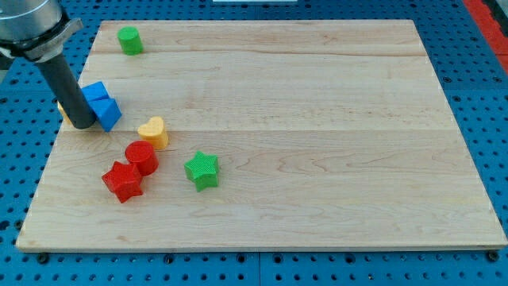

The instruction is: Move the yellow hexagon along with blue cube closer to the green circle

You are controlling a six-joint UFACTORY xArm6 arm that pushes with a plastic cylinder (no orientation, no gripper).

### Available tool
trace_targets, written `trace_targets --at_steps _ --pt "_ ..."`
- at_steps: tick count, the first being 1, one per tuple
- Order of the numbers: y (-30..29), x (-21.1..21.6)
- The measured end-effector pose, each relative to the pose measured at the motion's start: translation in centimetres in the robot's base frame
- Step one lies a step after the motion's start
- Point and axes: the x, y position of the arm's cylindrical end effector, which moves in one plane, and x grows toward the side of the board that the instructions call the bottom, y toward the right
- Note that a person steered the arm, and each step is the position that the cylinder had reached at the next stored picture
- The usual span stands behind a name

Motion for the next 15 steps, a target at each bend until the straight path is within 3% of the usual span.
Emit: trace_targets --at_steps 3,5,6,7,9,11,12,13,14,15 --pt "2.9 -1.9" --pt "-5.4 0.9" --pt "-5.4 0.5" --pt "-3.8 -2.7" --pt "3.0 -4.5" --pt "3.1 -8.3" --pt "2.0 -6.1" --pt "-3.7 -5.0" --pt "-3.8 -9.0" --pt "0.6 -9.9"
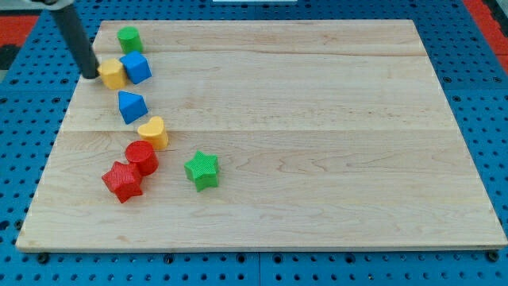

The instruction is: Move the yellow hexagon along with blue cube closer to the green circle

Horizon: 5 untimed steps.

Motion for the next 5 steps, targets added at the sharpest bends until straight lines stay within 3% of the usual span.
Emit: trace_targets --at_steps 1,2,3,5 --pt "-1.5 1.2" --pt "2.4 1.4" --pt "2.5 4.3" --pt "7.7 0.1"
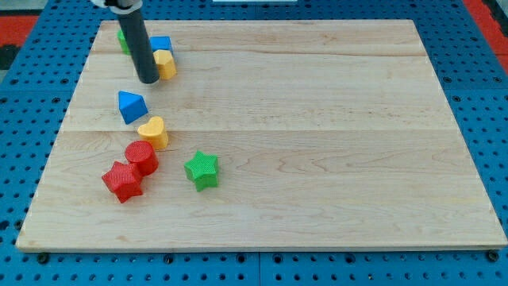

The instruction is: Move the yellow hexagon along with blue cube closer to the green circle

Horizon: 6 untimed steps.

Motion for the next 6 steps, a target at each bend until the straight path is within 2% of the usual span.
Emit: trace_targets --at_steps 2,3,5,6 --pt "1.3 -0.3" --pt "5.6 -0.9" --pt "1.8 -4.2" --pt "1.8 -3.5"
